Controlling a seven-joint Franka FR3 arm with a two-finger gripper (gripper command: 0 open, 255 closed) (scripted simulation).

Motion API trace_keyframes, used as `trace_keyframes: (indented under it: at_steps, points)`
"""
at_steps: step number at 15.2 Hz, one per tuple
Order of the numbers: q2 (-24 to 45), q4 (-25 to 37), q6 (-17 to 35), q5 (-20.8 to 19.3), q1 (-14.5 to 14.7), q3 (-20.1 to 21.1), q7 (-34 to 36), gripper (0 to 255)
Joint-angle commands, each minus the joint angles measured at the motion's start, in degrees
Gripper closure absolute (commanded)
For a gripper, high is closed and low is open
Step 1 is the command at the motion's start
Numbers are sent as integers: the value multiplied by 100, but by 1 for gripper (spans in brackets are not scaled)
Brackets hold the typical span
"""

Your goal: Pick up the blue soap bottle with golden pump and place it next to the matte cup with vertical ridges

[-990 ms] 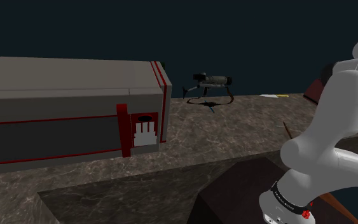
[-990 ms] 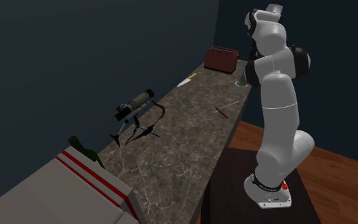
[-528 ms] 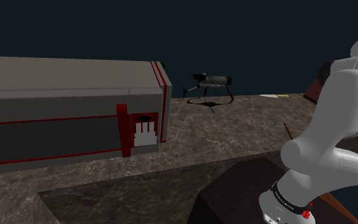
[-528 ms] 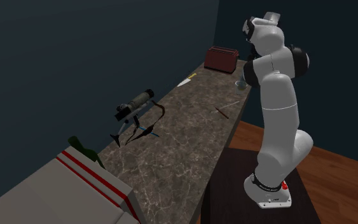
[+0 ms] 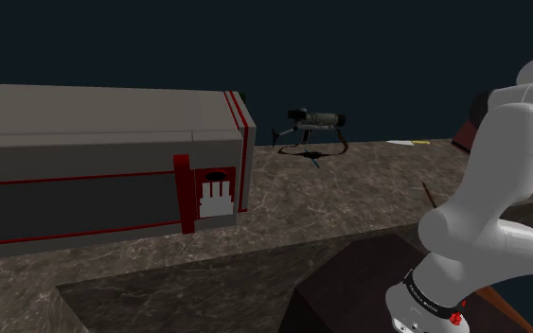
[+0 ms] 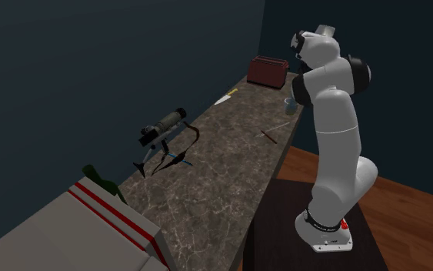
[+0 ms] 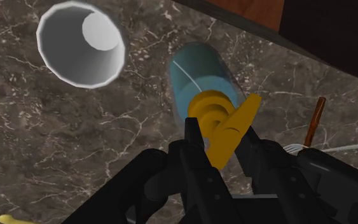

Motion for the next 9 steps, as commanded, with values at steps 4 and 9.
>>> trace_keyframes:
  at_steps: [4,9]
  points:
    - [62,-322,331,77,65,40,-103,255]
    - [155,-595,639,183,92,106,-211,255]
